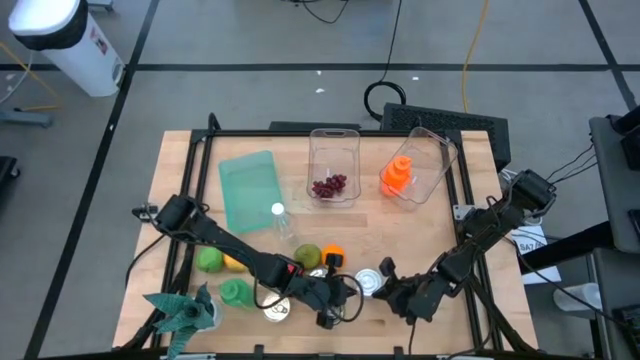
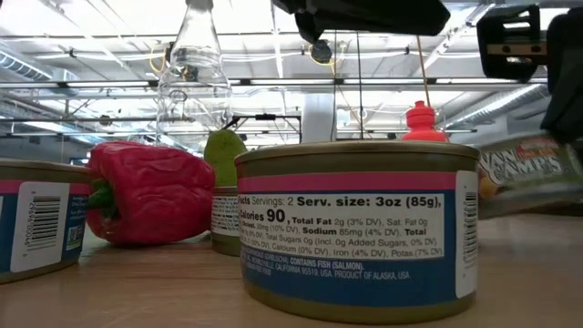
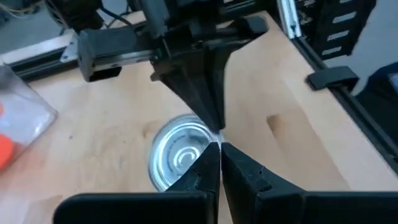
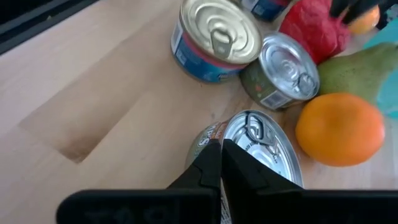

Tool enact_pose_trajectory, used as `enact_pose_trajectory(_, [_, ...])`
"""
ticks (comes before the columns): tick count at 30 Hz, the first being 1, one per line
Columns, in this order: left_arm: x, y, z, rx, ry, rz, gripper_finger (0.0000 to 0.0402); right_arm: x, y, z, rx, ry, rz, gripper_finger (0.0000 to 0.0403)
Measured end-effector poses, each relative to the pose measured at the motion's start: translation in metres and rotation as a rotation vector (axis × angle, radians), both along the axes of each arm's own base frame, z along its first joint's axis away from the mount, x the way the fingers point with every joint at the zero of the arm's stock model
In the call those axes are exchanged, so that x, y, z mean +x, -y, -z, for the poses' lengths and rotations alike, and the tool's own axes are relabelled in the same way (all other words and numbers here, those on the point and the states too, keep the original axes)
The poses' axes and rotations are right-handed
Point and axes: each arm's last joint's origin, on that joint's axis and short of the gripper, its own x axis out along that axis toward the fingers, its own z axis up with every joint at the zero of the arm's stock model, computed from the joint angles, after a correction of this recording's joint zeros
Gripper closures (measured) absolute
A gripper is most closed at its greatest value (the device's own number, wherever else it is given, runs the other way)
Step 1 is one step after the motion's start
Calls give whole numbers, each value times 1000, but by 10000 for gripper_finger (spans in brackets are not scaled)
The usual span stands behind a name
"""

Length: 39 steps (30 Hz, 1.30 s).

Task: Pick & Place Food Item
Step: Put the right green tuna can into the green bin

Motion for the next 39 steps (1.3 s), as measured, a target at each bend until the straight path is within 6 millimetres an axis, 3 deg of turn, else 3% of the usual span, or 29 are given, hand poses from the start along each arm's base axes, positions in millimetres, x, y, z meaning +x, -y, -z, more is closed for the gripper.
enact_pose_trajectory(12, [-12,26,-3,200,55,143,359,6,-9,-19,-14,4,-10,403])
enact_pose_trajectory(17, [-22,41,-3,265,70,128,284,5,-7,-34,30,47,-6,403])
enact_pose_trajectory(23, [-30,52,-3,401,85,143,150,-1,-1,-63,121,136,-3,403])
enact_pose_trajectory(30, [-26,47,-11,604,141,30,17,-9,7,-91,195,229,-18,403])
enact_pose_trajectory(39, [-7,24,-13,517,189,-15,26,-12,10,-100,197,273,-33,401])
